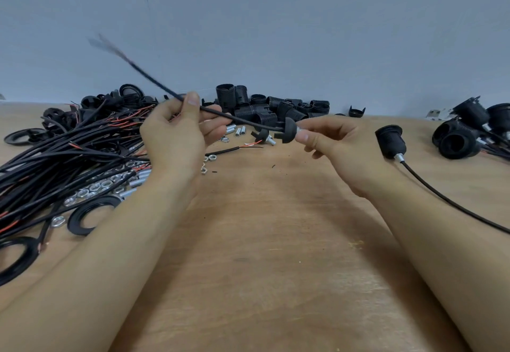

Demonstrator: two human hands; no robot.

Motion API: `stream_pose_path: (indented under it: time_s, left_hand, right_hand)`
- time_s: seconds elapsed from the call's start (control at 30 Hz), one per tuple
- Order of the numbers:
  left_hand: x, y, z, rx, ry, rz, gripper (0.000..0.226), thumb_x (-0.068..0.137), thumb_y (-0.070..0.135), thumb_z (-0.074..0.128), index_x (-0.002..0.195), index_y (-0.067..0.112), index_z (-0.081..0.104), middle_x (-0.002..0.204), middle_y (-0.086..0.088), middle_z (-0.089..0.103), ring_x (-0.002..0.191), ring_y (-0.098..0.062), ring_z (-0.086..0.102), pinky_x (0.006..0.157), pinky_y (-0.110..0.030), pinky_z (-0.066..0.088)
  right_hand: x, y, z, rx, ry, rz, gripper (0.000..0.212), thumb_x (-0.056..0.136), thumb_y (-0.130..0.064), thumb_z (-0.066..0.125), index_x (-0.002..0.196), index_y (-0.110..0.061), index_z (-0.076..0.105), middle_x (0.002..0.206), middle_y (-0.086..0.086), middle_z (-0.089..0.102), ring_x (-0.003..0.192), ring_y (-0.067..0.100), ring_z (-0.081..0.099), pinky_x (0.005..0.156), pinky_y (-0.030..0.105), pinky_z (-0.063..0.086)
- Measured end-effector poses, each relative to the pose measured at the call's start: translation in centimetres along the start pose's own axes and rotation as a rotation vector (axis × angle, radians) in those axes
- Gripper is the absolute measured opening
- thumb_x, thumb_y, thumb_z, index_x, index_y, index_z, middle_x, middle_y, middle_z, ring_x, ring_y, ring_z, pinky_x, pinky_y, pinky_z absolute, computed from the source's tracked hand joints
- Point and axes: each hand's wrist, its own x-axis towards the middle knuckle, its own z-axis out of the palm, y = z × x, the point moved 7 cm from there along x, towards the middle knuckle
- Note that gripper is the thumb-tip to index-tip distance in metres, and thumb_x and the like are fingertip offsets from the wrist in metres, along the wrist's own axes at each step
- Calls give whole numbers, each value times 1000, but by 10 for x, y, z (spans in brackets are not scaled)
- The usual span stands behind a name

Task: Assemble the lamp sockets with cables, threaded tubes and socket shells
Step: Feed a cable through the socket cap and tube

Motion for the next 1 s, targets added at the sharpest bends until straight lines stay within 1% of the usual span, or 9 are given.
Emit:
stream_pose_path:
  time_s: [0.1, 0.23, 0.4, 0.57, 0.7, 0.77, 0.87, 0.93, 1.0]
  left_hand:
    - [-5, -11, 2, -88, 7, -167, 20, 101, 19, 56, 87, 5, 60, 67, -5, 74, 68, -19, 75, 57, -19, 55]
    - [-12, -17, 15, -21, -139, -207, 20, 98, 25, 61, 89, 7, 64, 76, -6, 75, 75, -19, 75, 57, -19, 54]
    - [-10, -23, 14, -131, -143, -337, 19, 90, 28, 71, 90, 9, 66, 80, -3, 72, 67, -9, 70, 58, -19, 53]
    - [-23, -29, 27, 76, -317, -330, 26, 72, 37, 78, 85, 17, 71, 86, 1, 76, 68, -10, 68, 58, -22, 53]
    - [-35, -26, 36, 224, -372, -186, 20, 68, 37, 80, 77, 19, 77, 80, 1, 76, 66, -9, 64, 58, -21, 50]
    - [-43, -21, 44, 320, -430, -26, 6, 76, 27, 81, 78, 23, 78, 70, 5, 73, 59, -4, 61, 55, -17, 48]
    - [-51, -19, 48, 432, -461, 170, 8, 81, 17, 80, 82, 24, 78, 62, 13, 70, 54, 1, 58, 56, -15, 47]
    - [-52, -21, 50, 488, -488, 236, 11, 81, 15, 80, 89, 23, 80, 74, 10, 74, 63, -3, 62, 63, -24, 51]
    - [-51, -25, 49, 549, -484, 241, 11, 82, 21, 80, 87, 31, 79, 76, 14, 73, 65, -4, 63, 66, -25, 53]
  right_hand:
    - [-1, -2, 8, 126, -55, 19, 11, 79, -10, 77, 90, -12, 77, 84, 11, 74, 69, 13, 62, 60, 23, 52]
    - [-4, 8, 21, 383, -104, 139, 18, 65, -16, 78, 81, -10, 76, 76, 7, 71, 66, 15, 65, 56, 22, 51]
    - [0, 11, 9, 560, 8, 205, 9, 67, -18, 77, 76, -16, 76, 74, 5, 71, 66, 15, 69, 53, 21, 51]
    - [0, 23, -1, 726, 146, 290, 12, 81, -8, 70, 92, -10, 65, 85, 9, 74, 70, 20, 71, 56, 21, 53]
    - [2, 25, -4, 736, 163, 337, 19, 95, -2, 56, 110, -11, 63, 92, 6, 74, 80, 25, 72, 62, 29, 56]
    - [2, 22, 2, 766, 104, 328, 20, 96, -5, 53, 111, -12, 65, 90, 8, 74, 79, 25, 71, 64, 31, 57]
    - [-1, 15, 19, 761, -27, 304, 31, 97, -7, 52, 126, -17, 60, 94, 12, 74, 82, 24, 73, 67, 34, 58]
    - [-3, 17, 26, 716, -88, 305, 59, 93, -7, 56, 146, -27, 39, 104, 13, 74, 84, 24, 72, 67, 36, 58]
    - [-5, 18, 31, 687, -143, 304, 84, 93, -7, 57, 155, -37, 8, 112, 13, 72, 87, 26, 71, 69, 38, 58]
